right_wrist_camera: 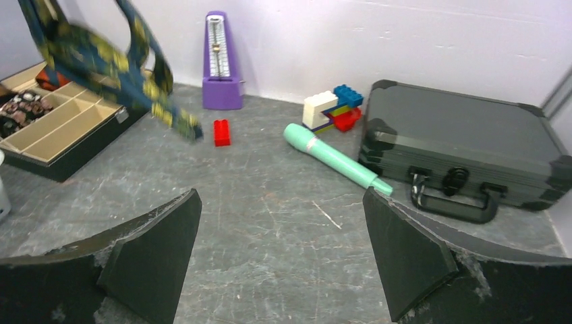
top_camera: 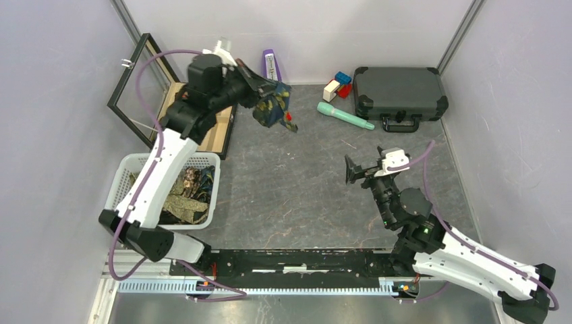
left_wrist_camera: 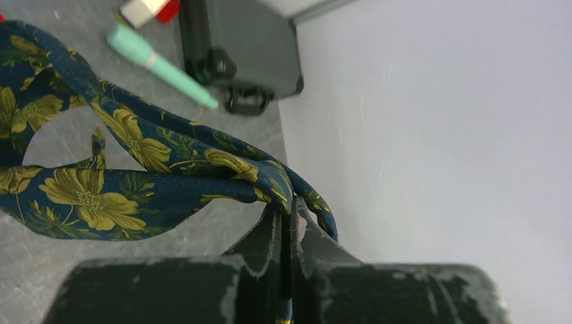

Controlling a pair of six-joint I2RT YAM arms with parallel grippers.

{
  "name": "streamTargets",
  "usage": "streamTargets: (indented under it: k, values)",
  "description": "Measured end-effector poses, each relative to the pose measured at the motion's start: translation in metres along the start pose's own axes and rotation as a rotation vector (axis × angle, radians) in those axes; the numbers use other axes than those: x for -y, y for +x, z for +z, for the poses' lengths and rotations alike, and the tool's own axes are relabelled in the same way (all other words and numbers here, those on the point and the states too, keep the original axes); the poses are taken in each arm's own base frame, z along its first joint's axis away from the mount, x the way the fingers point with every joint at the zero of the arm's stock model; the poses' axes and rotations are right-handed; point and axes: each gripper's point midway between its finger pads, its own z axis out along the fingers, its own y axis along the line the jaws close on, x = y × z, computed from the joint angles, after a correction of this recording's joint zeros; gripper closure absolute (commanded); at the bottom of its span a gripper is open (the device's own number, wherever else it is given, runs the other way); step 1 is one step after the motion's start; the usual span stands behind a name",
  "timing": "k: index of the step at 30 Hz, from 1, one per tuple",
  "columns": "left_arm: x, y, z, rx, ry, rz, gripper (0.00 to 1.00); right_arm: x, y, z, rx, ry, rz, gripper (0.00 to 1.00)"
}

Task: Roll the ties
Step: Place the tie at the center of the board.

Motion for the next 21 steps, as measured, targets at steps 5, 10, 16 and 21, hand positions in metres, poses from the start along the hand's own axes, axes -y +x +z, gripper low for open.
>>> streamTargets:
  k: [5, 10, 16, 21]
  values:
    - [-0.025, 0.067, 0.031, -0.192, -0.06, -0.003, 0.98, 0.014, -0.013, -0.008, 0.005, 0.029, 0.009, 0.02]
    - [-0.059, 0.148, 0.049, -0.418, -0.161, -0.009, 0.98, 0.014, -0.019, -0.014, -0.009, 0.0, 0.019, 0.02]
    - [-0.101, 0.244, 0.064, -0.681, -0.289, -0.008, 0.98, 0.009, -0.005, -0.019, -0.086, -0.027, 0.056, 0.02]
    - [-0.139, 0.311, 0.073, -0.846, -0.395, -0.001, 0.98, 0.009, 0.023, -0.022, -0.193, 0.007, 0.065, 0.02]
